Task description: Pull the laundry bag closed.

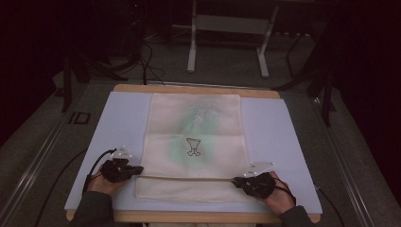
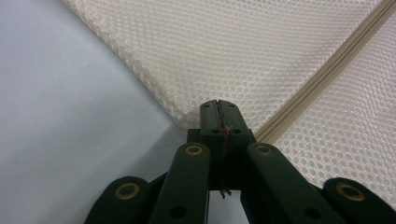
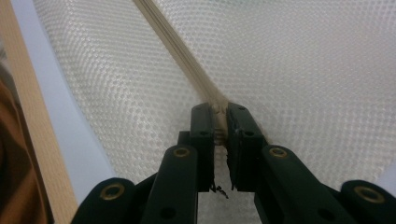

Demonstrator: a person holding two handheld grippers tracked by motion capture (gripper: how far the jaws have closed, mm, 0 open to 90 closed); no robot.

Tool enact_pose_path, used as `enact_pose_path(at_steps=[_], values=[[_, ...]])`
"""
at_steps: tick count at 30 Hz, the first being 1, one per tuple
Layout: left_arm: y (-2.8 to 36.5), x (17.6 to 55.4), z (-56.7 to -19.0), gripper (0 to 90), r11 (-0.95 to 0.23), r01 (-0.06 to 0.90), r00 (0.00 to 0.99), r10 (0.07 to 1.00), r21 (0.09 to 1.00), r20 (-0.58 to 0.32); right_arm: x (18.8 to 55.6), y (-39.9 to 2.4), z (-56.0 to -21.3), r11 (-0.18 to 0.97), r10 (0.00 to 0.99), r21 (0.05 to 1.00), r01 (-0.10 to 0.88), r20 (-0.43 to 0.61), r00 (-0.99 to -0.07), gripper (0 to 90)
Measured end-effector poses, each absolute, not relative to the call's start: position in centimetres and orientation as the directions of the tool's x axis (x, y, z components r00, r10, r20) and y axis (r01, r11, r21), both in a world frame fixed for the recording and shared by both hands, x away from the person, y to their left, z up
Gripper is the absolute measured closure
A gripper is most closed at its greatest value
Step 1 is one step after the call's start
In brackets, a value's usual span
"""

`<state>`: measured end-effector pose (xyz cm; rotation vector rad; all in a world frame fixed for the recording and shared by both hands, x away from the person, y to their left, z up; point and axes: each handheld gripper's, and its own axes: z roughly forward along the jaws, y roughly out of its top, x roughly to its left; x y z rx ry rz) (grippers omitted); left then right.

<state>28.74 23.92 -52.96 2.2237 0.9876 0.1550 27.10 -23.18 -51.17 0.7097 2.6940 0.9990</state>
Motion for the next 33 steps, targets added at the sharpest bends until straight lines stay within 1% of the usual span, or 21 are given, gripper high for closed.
enact_pose_path(at_steps=[7,22,28,33], values=[[23.9,28.7,-53.0,89.7,-0.474,0.610,0.704,0.692,0.635,-0.160,27.1,-23.9,-51.0,0.659,0.497,0.650,0.378,0.000,-0.868,82.2],[23.9,28.7,-53.0,89.7,-0.474,0.609,0.704,0.692,0.636,-0.159,27.6,-24.7,-50.3,0.687,0.468,0.626,0.368,0.005,-0.884,82.2],[24.0,28.8,-53.0,89.7,-0.471,0.611,0.704,0.691,0.636,-0.164,27.8,-26.8,-50.4,0.669,0.511,0.620,0.409,0.016,-0.860,82.2],[23.9,28.7,-53.0,89.7,-0.471,0.611,0.702,0.694,0.636,-0.161,27.7,-27.7,-50.7,0.655,0.513,0.629,0.419,0.037,-0.857,82.2]])
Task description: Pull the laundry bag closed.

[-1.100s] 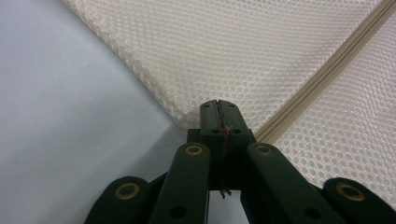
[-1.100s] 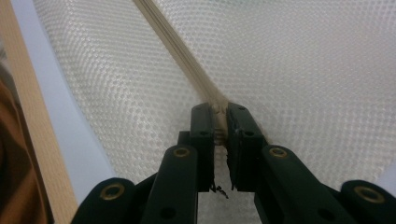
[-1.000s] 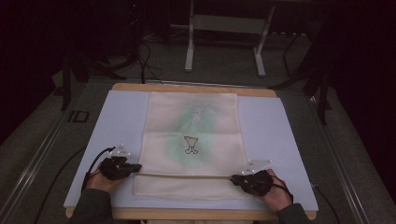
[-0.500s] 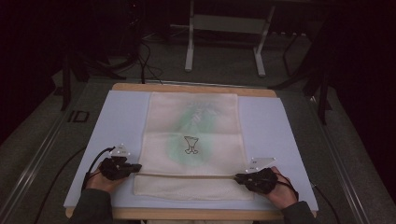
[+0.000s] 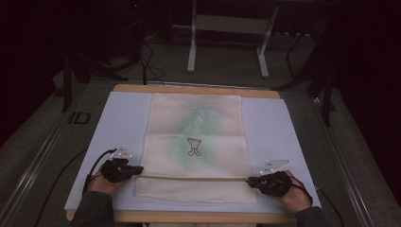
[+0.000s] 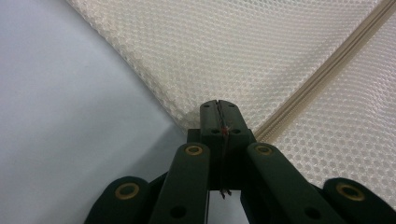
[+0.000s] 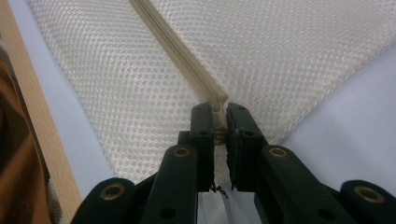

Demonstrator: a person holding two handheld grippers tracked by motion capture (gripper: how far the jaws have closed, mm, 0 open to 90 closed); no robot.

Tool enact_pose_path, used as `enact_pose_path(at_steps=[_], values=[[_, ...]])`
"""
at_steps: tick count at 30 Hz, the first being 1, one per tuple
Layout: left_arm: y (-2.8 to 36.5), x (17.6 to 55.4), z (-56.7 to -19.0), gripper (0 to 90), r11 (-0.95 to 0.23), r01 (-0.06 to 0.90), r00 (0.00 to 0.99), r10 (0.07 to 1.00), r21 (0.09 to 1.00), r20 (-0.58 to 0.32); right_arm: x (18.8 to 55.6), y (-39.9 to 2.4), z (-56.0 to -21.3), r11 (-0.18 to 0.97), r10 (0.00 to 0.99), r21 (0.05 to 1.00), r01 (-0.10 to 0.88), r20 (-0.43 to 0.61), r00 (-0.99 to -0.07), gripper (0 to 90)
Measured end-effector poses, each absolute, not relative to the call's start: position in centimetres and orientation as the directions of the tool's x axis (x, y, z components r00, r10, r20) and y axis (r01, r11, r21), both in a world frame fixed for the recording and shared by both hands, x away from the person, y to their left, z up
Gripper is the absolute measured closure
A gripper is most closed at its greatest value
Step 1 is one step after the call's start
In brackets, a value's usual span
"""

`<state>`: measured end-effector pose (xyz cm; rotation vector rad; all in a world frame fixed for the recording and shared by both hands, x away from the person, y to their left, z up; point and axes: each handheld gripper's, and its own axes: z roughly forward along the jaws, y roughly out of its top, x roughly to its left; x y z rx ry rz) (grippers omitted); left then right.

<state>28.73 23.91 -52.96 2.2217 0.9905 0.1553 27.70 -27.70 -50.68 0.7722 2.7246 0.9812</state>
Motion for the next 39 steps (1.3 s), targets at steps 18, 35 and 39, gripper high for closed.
enact_pose_path(at_steps=[18,35,39], values=[[23.9,28.7,-52.8,89.0,-0.482,0.602,0.711,0.686,0.636,-0.153,27.8,-27.9,-51.3,0.599,0.529,0.665,0.446,0.089,-0.844,69.1],[24.3,28.6,-52.4,82.9,-0.466,0.579,0.704,0.700,0.669,-0.122,28.6,-29.4,-51.4,0.436,0.673,0.744,0.507,0.104,-0.732,53.5],[24.6,28.5,-52.2,80.4,-0.441,0.580,0.675,0.731,0.685,-0.101,28.8,-29.8,-51.8,0.413,0.699,0.744,0.525,0.111,-0.707,53.6]])
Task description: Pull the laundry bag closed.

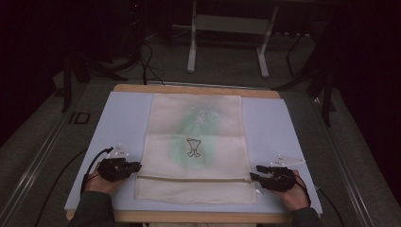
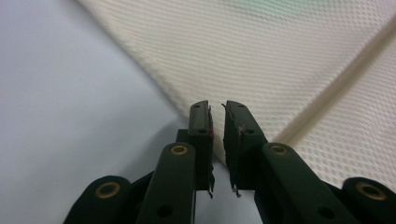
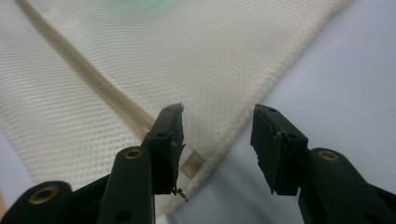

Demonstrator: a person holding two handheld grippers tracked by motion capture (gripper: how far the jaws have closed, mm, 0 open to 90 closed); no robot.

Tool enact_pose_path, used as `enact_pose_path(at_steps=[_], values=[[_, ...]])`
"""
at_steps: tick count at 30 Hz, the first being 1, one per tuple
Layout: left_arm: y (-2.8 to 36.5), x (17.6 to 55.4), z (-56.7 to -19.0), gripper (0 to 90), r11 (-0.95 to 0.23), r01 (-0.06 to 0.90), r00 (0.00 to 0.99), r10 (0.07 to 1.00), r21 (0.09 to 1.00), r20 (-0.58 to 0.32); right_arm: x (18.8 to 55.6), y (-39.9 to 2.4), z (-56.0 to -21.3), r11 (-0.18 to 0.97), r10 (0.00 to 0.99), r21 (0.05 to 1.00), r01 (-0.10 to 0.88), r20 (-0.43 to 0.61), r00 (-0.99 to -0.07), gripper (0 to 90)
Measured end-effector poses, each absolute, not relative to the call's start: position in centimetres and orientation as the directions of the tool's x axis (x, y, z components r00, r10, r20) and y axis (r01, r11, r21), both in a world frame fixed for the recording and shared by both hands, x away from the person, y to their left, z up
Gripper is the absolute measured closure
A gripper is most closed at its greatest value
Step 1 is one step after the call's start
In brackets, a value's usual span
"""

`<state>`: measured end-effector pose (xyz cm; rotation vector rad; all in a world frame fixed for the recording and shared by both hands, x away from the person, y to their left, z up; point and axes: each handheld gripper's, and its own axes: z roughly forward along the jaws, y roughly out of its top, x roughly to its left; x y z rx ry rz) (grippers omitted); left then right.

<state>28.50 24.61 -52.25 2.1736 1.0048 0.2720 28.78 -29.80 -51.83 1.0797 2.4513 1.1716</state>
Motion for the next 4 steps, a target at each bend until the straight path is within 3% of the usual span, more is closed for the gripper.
enact_pose_path(at_steps=[4], values=[[25.15,28.56,-52.12,78.5,-0.405,0.586,0.634,0.769,0.702,-0.086,29.01,-30.38,-52.34,0.398,0.732,0.736,0.548,0.105,-0.673,53.1]])
